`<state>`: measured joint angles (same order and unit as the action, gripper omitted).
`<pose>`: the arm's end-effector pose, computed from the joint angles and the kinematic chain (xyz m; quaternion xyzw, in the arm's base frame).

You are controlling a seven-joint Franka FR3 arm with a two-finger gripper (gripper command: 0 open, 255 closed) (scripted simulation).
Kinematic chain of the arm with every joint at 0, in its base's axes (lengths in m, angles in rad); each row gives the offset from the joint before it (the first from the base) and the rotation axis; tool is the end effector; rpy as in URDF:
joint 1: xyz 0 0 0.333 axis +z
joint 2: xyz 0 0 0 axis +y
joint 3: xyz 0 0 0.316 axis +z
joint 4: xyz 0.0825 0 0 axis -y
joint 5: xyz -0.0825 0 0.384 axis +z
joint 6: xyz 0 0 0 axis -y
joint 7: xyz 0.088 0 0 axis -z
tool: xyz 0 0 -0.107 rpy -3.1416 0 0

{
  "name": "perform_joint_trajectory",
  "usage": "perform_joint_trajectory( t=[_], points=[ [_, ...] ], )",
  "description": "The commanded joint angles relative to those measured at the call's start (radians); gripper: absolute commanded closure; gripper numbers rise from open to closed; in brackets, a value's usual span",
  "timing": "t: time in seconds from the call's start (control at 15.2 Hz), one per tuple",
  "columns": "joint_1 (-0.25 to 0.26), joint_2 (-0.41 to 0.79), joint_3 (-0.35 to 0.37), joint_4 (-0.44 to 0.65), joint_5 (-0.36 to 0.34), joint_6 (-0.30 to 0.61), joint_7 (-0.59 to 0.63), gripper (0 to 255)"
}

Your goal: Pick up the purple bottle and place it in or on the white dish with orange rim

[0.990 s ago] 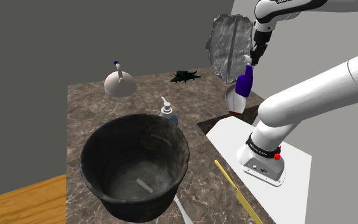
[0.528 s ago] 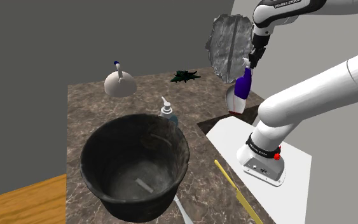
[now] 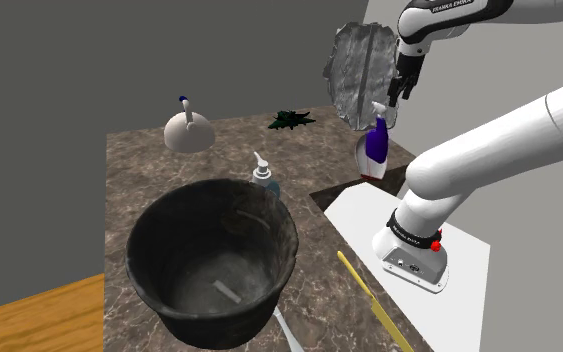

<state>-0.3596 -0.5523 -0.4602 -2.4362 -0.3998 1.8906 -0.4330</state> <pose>0.2417 -0.3169 0.4751 0.9930 -0.0942 -0.0499 0.0518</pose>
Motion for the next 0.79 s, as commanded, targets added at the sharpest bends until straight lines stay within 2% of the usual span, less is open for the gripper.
perform_joint_trajectory(
  t=[0.0, 0.26, 0.73],
  points=[
    [0.0, 0.0, 0.0, 0.0, 0.0, 0.0, 0.0, 0],
    [0.013, -0.014, 0.038, 0.111, 0.029, -0.128, -0.006, 0],
    [0.013, -0.014, 0.038, 0.111, 0.029, -0.128, -0.006, 0]
  ],
)
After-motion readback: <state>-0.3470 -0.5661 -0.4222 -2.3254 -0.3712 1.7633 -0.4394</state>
